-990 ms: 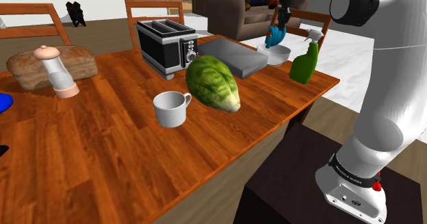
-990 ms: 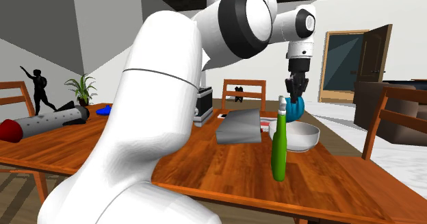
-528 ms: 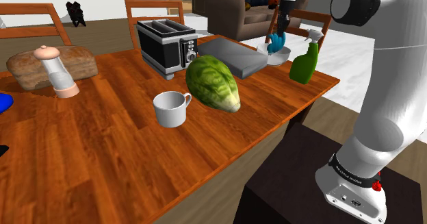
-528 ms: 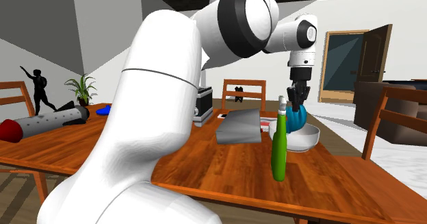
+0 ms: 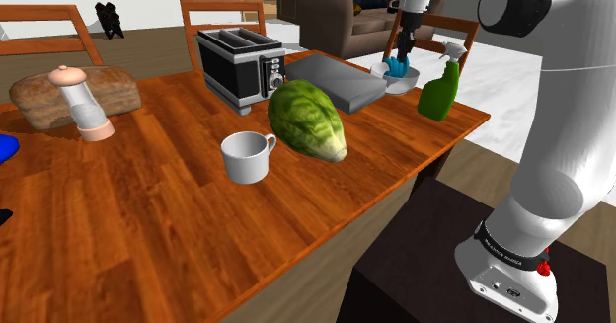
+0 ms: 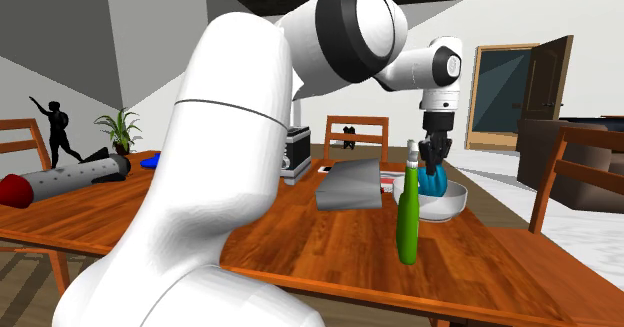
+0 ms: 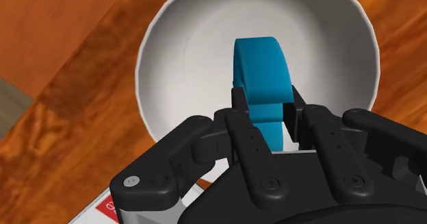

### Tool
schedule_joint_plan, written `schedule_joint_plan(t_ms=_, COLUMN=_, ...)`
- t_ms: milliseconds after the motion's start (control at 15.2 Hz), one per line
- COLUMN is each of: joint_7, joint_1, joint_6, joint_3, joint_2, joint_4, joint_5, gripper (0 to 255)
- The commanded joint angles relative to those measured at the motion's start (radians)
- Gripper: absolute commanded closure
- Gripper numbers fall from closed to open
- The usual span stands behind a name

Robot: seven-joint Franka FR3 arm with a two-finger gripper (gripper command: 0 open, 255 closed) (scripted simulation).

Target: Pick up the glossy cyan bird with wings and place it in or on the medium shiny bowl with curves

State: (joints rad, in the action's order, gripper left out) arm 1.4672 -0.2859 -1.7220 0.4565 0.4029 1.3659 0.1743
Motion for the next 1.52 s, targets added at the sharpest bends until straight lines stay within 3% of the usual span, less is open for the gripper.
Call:
schedule_joint_plan(t_ms=0, joint_7=0.0, joint_1=0.001, joint_6=-0.005, joint_3=0.0, joint_2=-0.003, joint_4=0.007, joint_5=-0.001, gripper=255)
schedule_joint_plan(t_ms=264, joint_7=0.0, joint_1=0.001, joint_6=-0.005, joint_3=0.0, joint_2=-0.003, joint_4=0.007, joint_5=-0.001, gripper=255)
schedule_joint_plan(t_ms=330, joint_7=0.0, joint_1=0.001, joint_6=-0.005, joint_3=0.0, joint_2=-0.003, joint_4=0.007, joint_5=-0.001, gripper=0)
schedule_joint_plan(t_ms=660, joint_7=0.0, joint_1=0.001, joint_6=-0.005, joint_3=0.0, joint_2=-0.003, joint_4=0.007, joint_5=-0.001, gripper=0)
schedule_joint_plan(t_ms=924, joint_7=-0.003, joint_1=-0.023, joint_6=0.135, joint_3=0.002, joint_2=0.021, joint_4=-0.158, joint_5=0.007, gripper=0)
schedule_joint_plan(t_ms=1452, joint_7=-0.003, joint_1=-0.023, joint_6=0.135, joint_3=0.002, joint_2=0.021, joint_4=-0.158, joint_5=0.007, gripper=0)
